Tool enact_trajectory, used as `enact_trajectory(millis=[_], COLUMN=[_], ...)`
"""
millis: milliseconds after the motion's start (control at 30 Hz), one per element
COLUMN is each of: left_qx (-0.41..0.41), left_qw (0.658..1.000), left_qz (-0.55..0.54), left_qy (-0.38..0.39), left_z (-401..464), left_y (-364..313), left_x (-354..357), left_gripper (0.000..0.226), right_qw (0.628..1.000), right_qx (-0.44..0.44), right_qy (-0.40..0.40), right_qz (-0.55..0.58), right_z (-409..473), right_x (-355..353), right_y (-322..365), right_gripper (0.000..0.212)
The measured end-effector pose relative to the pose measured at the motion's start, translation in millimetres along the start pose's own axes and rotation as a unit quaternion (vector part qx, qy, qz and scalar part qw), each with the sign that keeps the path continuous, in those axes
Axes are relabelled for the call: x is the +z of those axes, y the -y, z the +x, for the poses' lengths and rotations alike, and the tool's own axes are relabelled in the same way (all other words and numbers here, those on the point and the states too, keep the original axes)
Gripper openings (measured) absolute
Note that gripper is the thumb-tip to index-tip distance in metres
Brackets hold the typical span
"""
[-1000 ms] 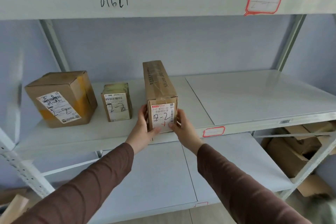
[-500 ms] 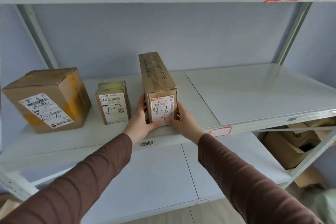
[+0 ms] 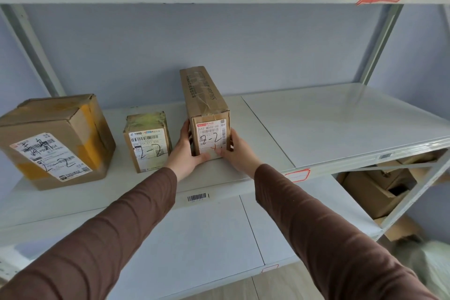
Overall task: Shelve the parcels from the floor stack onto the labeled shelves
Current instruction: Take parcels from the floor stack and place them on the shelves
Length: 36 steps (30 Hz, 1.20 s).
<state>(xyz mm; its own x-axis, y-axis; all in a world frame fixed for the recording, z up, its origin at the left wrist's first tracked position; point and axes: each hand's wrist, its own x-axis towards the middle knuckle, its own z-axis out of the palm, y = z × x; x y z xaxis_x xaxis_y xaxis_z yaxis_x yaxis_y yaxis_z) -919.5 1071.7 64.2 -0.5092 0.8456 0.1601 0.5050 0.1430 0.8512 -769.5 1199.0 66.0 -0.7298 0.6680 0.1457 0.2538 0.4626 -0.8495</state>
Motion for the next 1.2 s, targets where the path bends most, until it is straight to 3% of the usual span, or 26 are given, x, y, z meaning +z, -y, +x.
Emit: enact_trajectory(millis=[333, 567, 700, 833, 1000, 1200], left_qx=[0.002, 0.099, 0.172, 0.243, 0.344, 0.473], left_qw=[0.999, 0.99, 0.973, 0.923, 0.858, 0.74], left_qz=[0.028, 0.093, 0.148, 0.247, 0.247, 0.256], left_qy=[-0.026, -0.028, 0.047, 0.17, 0.29, 0.405], left_z=[-33, -89, -134, -192, -296, -468], left_y=[-3, -9, -17, -33, -74, -128], left_x=[15, 20, 35, 75, 140, 208], left_gripper=[0.119, 0.116, 0.109, 0.104, 0.1, 0.1], right_qw=[0.998, 0.978, 0.945, 0.889, 0.808, 0.696], right_qx=[0.052, 0.054, 0.086, 0.18, 0.313, 0.463], right_qy=[-0.026, -0.144, -0.227, -0.281, -0.332, -0.384], right_qz=[-0.027, -0.143, -0.221, -0.314, -0.374, -0.392], right_z=[-33, -127, -205, -315, -477, -676], right_x=[2, 9, 25, 35, 33, 57], right_y=[10, 39, 41, 39, 45, 77], right_gripper=[0.089, 0.075, 0.068, 0.066, 0.066, 0.067])
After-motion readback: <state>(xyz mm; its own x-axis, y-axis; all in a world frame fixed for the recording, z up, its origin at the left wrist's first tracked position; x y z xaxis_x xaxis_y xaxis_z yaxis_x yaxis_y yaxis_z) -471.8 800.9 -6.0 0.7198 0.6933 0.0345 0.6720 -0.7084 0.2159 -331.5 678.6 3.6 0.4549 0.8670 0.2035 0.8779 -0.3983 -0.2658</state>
